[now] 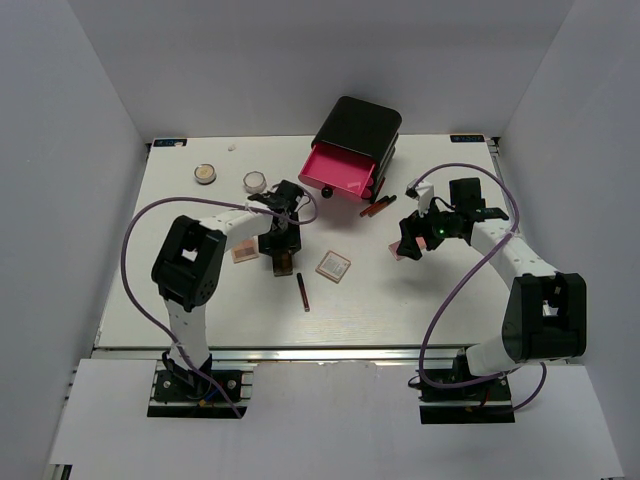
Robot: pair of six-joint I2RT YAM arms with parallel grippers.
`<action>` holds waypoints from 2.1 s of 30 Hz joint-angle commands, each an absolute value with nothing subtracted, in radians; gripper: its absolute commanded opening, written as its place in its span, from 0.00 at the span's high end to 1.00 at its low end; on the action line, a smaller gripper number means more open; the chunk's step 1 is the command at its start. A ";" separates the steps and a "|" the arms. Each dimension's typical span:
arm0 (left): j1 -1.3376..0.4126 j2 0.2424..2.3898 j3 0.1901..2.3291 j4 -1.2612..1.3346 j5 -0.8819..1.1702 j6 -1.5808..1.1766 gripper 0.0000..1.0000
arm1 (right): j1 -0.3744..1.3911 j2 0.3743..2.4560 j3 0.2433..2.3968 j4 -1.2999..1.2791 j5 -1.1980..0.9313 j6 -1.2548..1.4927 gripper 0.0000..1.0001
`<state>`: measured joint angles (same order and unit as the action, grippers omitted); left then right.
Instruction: Organize the makeup
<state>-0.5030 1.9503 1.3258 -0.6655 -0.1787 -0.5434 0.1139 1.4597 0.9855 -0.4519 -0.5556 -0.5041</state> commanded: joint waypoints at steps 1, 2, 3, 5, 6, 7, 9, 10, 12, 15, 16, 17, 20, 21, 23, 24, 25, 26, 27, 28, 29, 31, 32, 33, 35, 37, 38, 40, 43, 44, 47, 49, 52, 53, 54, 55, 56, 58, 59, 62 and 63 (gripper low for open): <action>-0.532 1.980 1.333 -0.664 -0.229 -0.523 0.32 | 0.120 1.440 0.994 -0.452 -0.568 -0.502 0.11; -0.538 1.983 1.330 -0.663 -0.235 -0.526 0.34 | 0.118 1.442 0.996 -0.453 -0.568 -0.502 0.11; -0.541 1.988 1.324 -0.661 -0.247 -0.529 0.36 | 0.118 1.442 0.997 -0.453 -0.568 -0.502 0.11; -0.543 1.985 1.318 -0.657 -0.255 -0.532 0.46 | 0.118 1.442 0.997 -0.453 -0.568 -0.502 0.11; -0.543 1.976 1.315 -0.657 -0.259 -0.535 0.50 | 0.118 1.442 0.996 -0.453 -0.568 -0.502 0.11; -0.543 1.970 1.313 -0.657 -0.265 -0.537 0.58 | 0.118 1.439 0.994 -0.453 -0.568 -0.502 0.11; -0.543 1.947 1.319 -0.661 -0.267 -0.546 0.64 | 0.118 1.436 0.991 -0.454 -0.566 -0.505 0.11; -0.543 1.916 1.333 -0.661 -0.265 -0.551 0.66 | 0.118 1.433 0.991 -0.456 -0.566 -0.506 0.11; -0.543 1.879 1.362 -0.664 -0.261 -0.564 0.69 | 0.118 1.431 0.991 -0.460 -0.566 -0.508 0.11; -0.543 1.804 1.434 -0.657 -0.253 -0.569 0.71 | 0.118 1.427 0.992 -0.462 -0.569 -0.508 0.11; -0.543 1.774 1.456 -0.655 -0.253 -0.568 0.71 | 0.118 1.425 0.994 -0.463 -0.571 -0.506 0.11; -0.543 1.760 1.494 -0.641 -0.247 -0.561 0.71 | 0.118 1.427 0.994 -0.463 -0.569 -0.506 0.11; -0.543 1.717 1.558 -0.595 -0.213 -0.532 0.73 | 0.118 1.422 0.992 -0.462 -0.575 -0.505 0.11; -0.542 1.713 1.577 -0.585 -0.207 -0.523 0.73 | 0.118 1.422 0.992 -0.462 -0.577 -0.505 0.11; -0.543 1.715 1.630 -0.558 -0.192 -0.494 0.74 | 0.118 1.420 0.991 -0.457 -0.580 -0.503 0.11; -0.542 1.723 1.658 -0.533 -0.186 -0.471 0.74 | 0.118 1.419 0.988 -0.456 -0.581 -0.500 0.11; -0.543 1.723 1.658 -0.514 -0.186 -0.471 0.75 | 0.120 1.419 0.988 -0.453 -0.581 -0.500 0.11; -0.543 1.738 1.684 -0.499 -0.180 -0.447 0.75 | 0.118 1.419 0.985 -0.451 -0.584 -0.496 0.11; -0.543 1.750 1.703 -0.483 -0.179 -0.436 0.75 | 0.118 1.417 0.985 -0.451 -0.586 -0.494 0.11; -0.543 1.767 1.724 -0.457 -0.176 -0.422 0.75 | 0.120 1.419 0.983 -0.448 -0.587 -0.494 0.11; -0.543 1.788 1.748 -0.450 -0.175 -0.395 0.75 | 0.120 1.417 0.983 -0.446 -0.589 -0.491 0.11; -0.543 1.865 1.848 -0.439 -0.183 -0.365 0.75 | 0.118 1.417 0.983 -0.446 -0.592 -0.491 0.11; -0.542 1.888 1.880 -0.433 -0.186 -0.336 0.75 | 0.118 1.416 0.983 -0.445 -0.592 -0.491 0.11; -0.543 1.931 1.931 -0.422 -0.195 -0.321 0.75 | 0.118 1.414 0.983 -0.445 -0.592 -0.491 0.11; -0.543 1.963 1.966 -0.384 -0.205 -0.272 0.75 | 0.118 1.413 0.982 -0.446 -0.592 -0.492 0.11; -0.542 1.988 1.976 -0.333 -0.222 -0.247 0.74 | 0.118 1.408 0.977 -0.445 -0.592 -0.492 0.11; -0.543 1.994 1.971 -0.316 -0.227 -0.218 0.73 | 0.118 1.407 0.974 -0.442 -0.592 -0.492 0.11; -0.543 2.008 1.961 -0.285 -0.230 -0.186 0.72 | 0.118 1.405 0.968 -0.439 -0.592 -0.488 0.11; -0.543 2.022 1.947 -0.282 -0.223 -0.163 0.71 | 0.118 1.401 0.962 -0.434 -0.594 -0.483 0.11; -0.543 2.019 1.934 -0.281 -0.216 -0.160 0.70 | 0.118 1.401 0.962 -0.434 -0.592 -0.485 0.11; -0.542 1.997 1.878 -0.259 -0.175 -0.141 0.67 | 0.118 1.404 0.962 -0.434 -0.594 -0.485 0.11; -0.543 1.985 1.847 -0.253 -0.160 -0.129 0.65 | 0.118 1.407 0.965 -0.434 -0.594 -0.485 0.11; -0.543 1.962 1.790 -0.253 -0.132 -0.123 0.64 | 0.118 1.413 0.969 -0.433 -0.592 -0.483 0.11; -0.543 1.957 1.776 -0.253 -0.126 -0.121 0.64 | 0.118 1.414 0.971 -0.434 -0.592 -0.485 0.11; -0.543 1.948 1.747 -0.250 -0.123 -0.120 0.63 | 0.118 1.417 0.973 -0.434 -0.594 -0.485 0.11; -0.543 1.945 1.737 -0.250 -0.124 -0.117 0.63 | 0.118 1.419 0.973 -0.434 -0.594 -0.485 0.11; -0.543 1.942 1.727 -0.247 -0.124 -0.115 0.63 | 0.118 1.419 0.974 -0.436 -0.595 -0.483 0.11; -0.543 1.934 1.709 -0.242 -0.132 -0.114 0.62 | 0.118 1.422 0.976 -0.436 -0.595 -0.482 0.10; -0.543 1.933 1.709 -0.242 -0.132 -0.114 0.61 | 0.118 1.420 0.976 -0.436 -0.595 -0.482 0.11; -0.543 1.936 1.718 -0.239 -0.141 -0.117 0.48 | 0.118 1.420 0.974 -0.436 -0.595 -0.482 0.11; -0.543 1.939 1.724 -0.241 -0.144 -0.117 0.43 | 0.118 1.420 0.974 -0.436 -0.595 -0.482 0.11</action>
